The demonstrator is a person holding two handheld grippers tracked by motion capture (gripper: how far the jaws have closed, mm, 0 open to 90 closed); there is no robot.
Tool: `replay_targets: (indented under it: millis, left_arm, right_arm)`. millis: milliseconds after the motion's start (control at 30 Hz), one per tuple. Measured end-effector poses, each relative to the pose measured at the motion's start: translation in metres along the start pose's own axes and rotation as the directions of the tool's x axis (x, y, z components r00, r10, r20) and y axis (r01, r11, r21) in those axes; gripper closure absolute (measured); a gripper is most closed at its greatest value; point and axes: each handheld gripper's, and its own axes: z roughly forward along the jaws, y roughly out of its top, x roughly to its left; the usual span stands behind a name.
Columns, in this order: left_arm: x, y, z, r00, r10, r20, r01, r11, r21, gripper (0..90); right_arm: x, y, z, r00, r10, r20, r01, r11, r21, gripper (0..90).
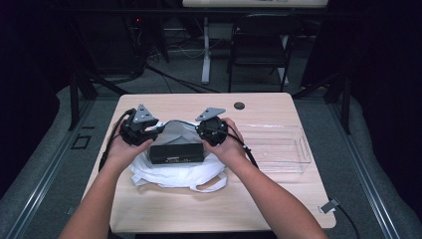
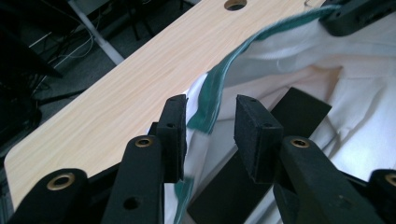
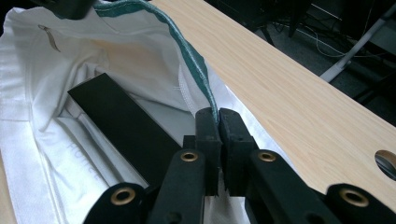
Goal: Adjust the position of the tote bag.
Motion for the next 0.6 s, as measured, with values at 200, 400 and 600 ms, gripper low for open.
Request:
replay_targets:
  millis: [200,400,600]
  left_arm:
    - [0.006,-0.016,-0.009,0.9996,-0.026,-0.009,0.026,0.9996,0.007,63.3]
    - [0.009,-0.026,-0.011,0.9991,-0.033,-0.026,0.034,0.9992,0.022,62.8]
    - [0.013,-0.036,-0.009,0.9986,-0.039,-0.036,0.041,0.9984,0.039,59.9]
  right_arm:
    - [-0.001,0.0,0.001,1.0,0.01,0.001,-0.01,1.0,-0.003,87.2]
    - [-0.002,0.0,0.002,1.0,0.01,0.001,-0.01,1.0,0.001,87.2]
    - [-0.003,-0.001,0.002,0.9999,0.01,0.002,-0.01,1.0,-0.004,87.2]
